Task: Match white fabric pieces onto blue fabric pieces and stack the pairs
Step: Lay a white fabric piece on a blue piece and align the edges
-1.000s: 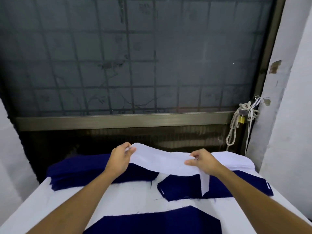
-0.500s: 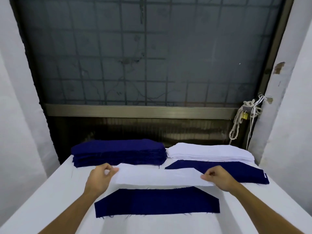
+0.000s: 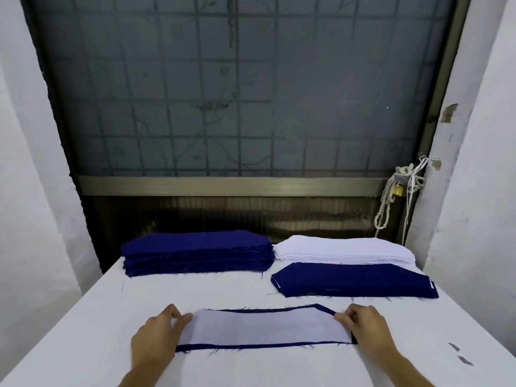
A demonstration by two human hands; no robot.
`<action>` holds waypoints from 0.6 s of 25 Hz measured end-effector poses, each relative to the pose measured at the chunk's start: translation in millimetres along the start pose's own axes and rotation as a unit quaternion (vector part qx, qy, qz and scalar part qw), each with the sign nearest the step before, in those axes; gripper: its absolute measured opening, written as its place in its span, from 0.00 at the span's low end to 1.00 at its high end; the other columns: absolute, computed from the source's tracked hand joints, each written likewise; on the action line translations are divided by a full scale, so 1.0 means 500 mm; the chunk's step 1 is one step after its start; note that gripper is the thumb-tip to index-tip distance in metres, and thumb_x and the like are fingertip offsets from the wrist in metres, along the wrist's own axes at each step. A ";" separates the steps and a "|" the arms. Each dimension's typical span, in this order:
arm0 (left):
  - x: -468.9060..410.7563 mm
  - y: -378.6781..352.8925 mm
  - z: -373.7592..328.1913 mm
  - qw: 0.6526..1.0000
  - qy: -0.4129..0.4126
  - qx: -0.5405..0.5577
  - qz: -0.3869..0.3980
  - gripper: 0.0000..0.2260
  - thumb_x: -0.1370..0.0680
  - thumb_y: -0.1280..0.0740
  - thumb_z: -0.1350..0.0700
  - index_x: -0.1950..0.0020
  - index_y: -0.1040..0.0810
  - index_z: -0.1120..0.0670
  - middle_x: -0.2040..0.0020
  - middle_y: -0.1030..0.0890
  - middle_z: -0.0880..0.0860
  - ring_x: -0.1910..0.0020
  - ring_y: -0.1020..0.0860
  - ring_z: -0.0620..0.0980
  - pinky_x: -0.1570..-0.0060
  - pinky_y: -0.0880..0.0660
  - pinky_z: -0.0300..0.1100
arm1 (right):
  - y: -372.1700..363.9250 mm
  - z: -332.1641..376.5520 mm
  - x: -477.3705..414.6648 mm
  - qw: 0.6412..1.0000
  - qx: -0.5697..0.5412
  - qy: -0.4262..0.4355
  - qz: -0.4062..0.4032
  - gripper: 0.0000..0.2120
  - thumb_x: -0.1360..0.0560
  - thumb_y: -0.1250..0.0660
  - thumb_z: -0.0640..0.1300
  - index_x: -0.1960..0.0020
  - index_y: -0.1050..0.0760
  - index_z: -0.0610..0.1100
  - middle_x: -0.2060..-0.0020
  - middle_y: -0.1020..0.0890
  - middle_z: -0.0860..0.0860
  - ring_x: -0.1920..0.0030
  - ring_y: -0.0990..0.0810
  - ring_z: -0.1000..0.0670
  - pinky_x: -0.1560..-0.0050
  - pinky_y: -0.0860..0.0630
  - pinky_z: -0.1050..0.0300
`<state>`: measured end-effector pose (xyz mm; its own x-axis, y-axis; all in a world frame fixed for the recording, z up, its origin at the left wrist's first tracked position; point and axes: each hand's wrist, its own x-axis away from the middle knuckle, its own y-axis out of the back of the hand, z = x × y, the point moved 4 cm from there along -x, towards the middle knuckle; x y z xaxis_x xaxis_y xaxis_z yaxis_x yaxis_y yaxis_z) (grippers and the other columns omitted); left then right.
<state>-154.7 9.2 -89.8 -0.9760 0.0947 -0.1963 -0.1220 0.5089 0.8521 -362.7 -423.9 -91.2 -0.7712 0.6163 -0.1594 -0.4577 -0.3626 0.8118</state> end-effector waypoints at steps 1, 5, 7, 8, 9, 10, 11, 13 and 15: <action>0.003 -0.002 0.001 1.000 -0.004 -0.002 -0.010 0.19 0.23 0.42 0.30 0.60 0.29 0.44 0.67 0.21 0.46 0.65 0.23 0.46 0.64 0.28 0.42 | 0.000 0.001 0.006 0.999 0.022 0.004 -0.024 0.18 0.24 0.31 0.58 0.68 0.28 0.51 0.74 0.23 0.54 0.64 0.25 0.55 0.60 0.26 0.56; 0.008 -0.004 -0.002 0.999 -0.025 -0.018 -0.023 0.20 0.21 0.44 0.32 0.61 0.30 0.47 0.66 0.22 0.46 0.64 0.23 0.48 0.62 0.26 0.43 | 0.000 0.004 0.013 0.995 0.073 0.024 -0.056 0.17 0.21 0.37 0.59 0.65 0.27 0.53 0.71 0.24 0.56 0.63 0.27 0.56 0.62 0.28 0.58; 0.009 -0.004 -0.005 0.999 -0.031 -0.029 -0.021 0.18 0.20 0.44 0.35 0.60 0.31 0.47 0.65 0.22 0.46 0.64 0.23 0.49 0.62 0.27 0.43 | -0.002 0.007 0.014 0.994 0.083 0.035 -0.058 0.17 0.20 0.38 0.59 0.64 0.26 0.53 0.70 0.24 0.57 0.63 0.27 0.55 0.61 0.28 0.57; 0.010 -0.003 -0.008 0.999 -0.032 -0.033 -0.019 0.16 0.20 0.44 0.37 0.60 0.31 0.47 0.64 0.22 0.46 0.63 0.23 0.49 0.62 0.27 0.43 | -0.003 0.007 0.015 0.994 0.084 0.037 -0.059 0.17 0.20 0.38 0.59 0.64 0.27 0.53 0.71 0.24 0.57 0.63 0.27 0.55 0.61 0.28 0.56; 0.011 -0.002 -0.011 0.999 -0.032 -0.035 -0.017 0.15 0.20 0.42 0.38 0.59 0.31 0.47 0.64 0.22 0.45 0.63 0.23 0.48 0.63 0.27 0.43 | -0.003 0.006 0.016 0.994 0.082 0.037 -0.061 0.17 0.20 0.38 0.58 0.66 0.29 0.53 0.71 0.25 0.57 0.63 0.28 0.55 0.61 0.28 0.55; 0.013 0.000 -0.014 0.999 -0.032 -0.033 -0.016 0.13 0.21 0.41 0.39 0.57 0.31 0.46 0.62 0.22 0.44 0.62 0.23 0.48 0.63 0.28 0.43 | -0.004 0.005 0.017 0.994 0.077 0.035 -0.064 0.17 0.21 0.37 0.57 0.66 0.31 0.53 0.71 0.25 0.56 0.63 0.28 0.55 0.61 0.28 0.55; 0.014 0.001 -0.016 0.999 -0.031 -0.027 -0.016 0.11 0.21 0.40 0.39 0.56 0.31 0.45 0.61 0.22 0.43 0.61 0.23 0.47 0.64 0.29 0.43 | -0.003 0.005 0.017 0.995 0.071 0.031 -0.067 0.17 0.21 0.36 0.56 0.66 0.31 0.53 0.72 0.25 0.56 0.63 0.28 0.55 0.61 0.29 0.54; 0.017 0.004 -0.018 0.999 -0.030 -0.012 -0.020 0.10 0.22 0.38 0.39 0.51 0.32 0.44 0.56 0.24 0.42 0.58 0.24 0.46 0.64 0.31 0.43 | -0.002 0.005 0.018 0.995 0.064 0.021 -0.069 0.16 0.21 0.36 0.55 0.66 0.31 0.51 0.71 0.25 0.55 0.62 0.28 0.54 0.60 0.29 0.54; 0.017 0.003 -0.017 0.999 -0.030 -0.016 -0.024 0.10 0.22 0.37 0.40 0.49 0.33 0.44 0.54 0.24 0.42 0.56 0.24 0.46 0.63 0.30 0.43 | -0.003 0.006 0.018 0.996 0.062 0.016 -0.068 0.16 0.20 0.36 0.54 0.65 0.31 0.50 0.70 0.25 0.55 0.61 0.28 0.52 0.59 0.28 0.53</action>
<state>-164.6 3.6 -86.3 -0.9562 0.1222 -0.2659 -0.1757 0.4866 0.8558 -367.6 -415.9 -92.2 -0.7204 0.6306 -0.2887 -0.5017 -0.1864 0.8447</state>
